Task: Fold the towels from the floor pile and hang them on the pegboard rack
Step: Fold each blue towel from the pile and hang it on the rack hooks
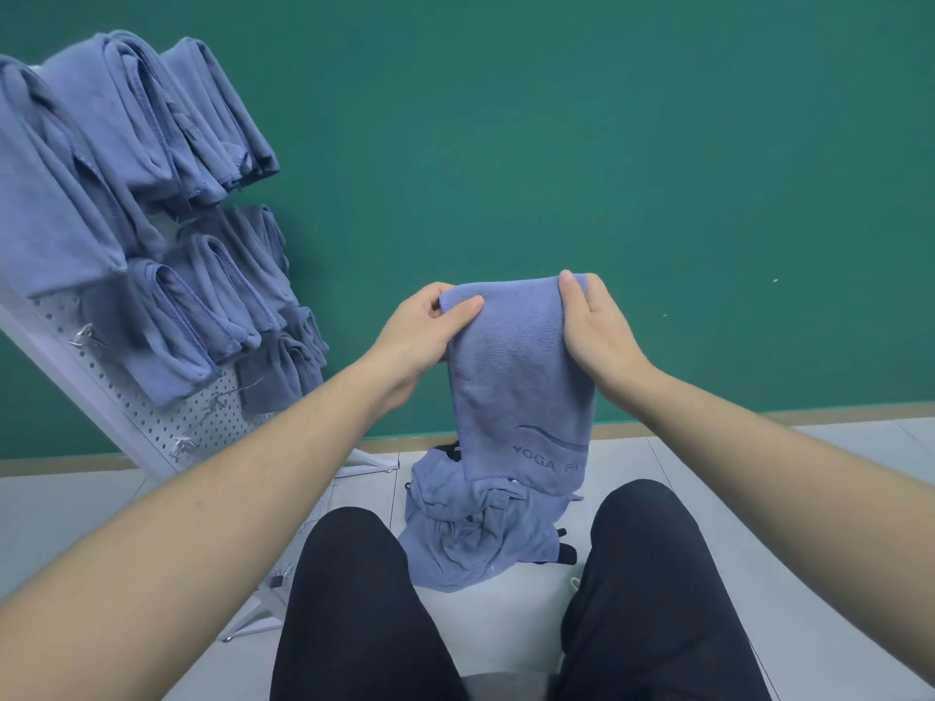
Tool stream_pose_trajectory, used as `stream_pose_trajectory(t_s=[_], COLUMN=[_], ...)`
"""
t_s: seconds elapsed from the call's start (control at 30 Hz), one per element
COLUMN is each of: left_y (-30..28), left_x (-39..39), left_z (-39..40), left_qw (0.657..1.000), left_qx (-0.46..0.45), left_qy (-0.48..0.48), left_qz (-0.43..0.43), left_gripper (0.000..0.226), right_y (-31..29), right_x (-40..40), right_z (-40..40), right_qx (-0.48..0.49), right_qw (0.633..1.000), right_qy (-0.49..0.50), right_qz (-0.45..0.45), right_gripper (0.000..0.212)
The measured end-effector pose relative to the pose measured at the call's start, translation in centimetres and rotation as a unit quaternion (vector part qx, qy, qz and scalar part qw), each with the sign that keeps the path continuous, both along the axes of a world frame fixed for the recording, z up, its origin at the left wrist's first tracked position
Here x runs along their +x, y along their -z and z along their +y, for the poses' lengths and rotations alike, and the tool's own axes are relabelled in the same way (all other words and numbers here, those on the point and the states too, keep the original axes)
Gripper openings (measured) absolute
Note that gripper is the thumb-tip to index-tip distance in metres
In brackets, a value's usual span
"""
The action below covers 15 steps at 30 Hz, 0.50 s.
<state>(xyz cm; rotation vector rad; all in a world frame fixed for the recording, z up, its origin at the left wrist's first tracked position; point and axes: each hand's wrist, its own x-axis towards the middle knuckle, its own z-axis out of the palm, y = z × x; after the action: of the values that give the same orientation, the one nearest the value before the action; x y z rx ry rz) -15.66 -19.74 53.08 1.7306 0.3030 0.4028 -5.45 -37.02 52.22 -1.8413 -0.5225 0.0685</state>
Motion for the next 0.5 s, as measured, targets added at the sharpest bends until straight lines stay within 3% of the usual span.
stream_pose_trajectory(t_s=[0.13, 0.27, 0.37, 0.5], left_y=[1.1, 2.3, 2.5, 2.9], left_x=[-0.1, -0.6, -1.2, -2.1], left_z=[-1.5, -2.9, -3.5, -3.9], left_qw=[0.996, 0.988, 0.984, 0.983], left_qx=[-0.047, -0.043, -0.09, -0.157], left_qy=[-0.071, -0.129, -0.128, -0.078], left_qz=[-0.04, -0.076, -0.085, -0.055], left_gripper=[0.014, 0.016, 0.014, 0.022], right_y=[0.3, 0.9, 1.6, 1.9], right_x=[-0.6, -0.8, -0.9, -1.7], right_z=[0.3, 0.2, -0.2, -0.4], right_qx=[0.035, 0.054, 0.055, 0.056], right_qw=[0.999, 0.994, 0.988, 0.995], right_qy=[0.007, -0.075, -0.12, -0.074], right_qz=[0.009, 0.059, 0.078, 0.045], right_gripper=[0.044, 0.048, 0.049, 0.034])
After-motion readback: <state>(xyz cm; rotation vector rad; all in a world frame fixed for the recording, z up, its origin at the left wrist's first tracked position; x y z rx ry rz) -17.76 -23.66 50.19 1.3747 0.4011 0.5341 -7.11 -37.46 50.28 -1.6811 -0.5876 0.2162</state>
